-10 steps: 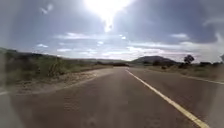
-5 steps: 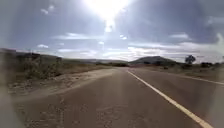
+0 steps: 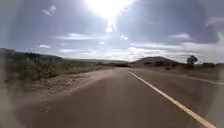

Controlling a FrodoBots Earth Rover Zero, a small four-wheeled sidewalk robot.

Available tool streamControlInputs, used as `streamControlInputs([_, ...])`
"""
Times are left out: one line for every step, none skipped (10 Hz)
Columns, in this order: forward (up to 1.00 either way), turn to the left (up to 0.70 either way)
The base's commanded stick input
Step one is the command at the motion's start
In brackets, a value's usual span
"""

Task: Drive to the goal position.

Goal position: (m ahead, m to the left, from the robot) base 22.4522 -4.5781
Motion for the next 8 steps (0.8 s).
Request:
streamControlInputs([1.0,0.0])
streamControlInputs([1.0,0.0])
streamControlInputs([1.0,0.0])
streamControlInputs([1.0,0.0])
streamControlInputs([1.0,0.0])
streamControlInputs([1.0,0.0])
streamControlInputs([1.0,0.0])
streamControlInputs([1.0,0.0])
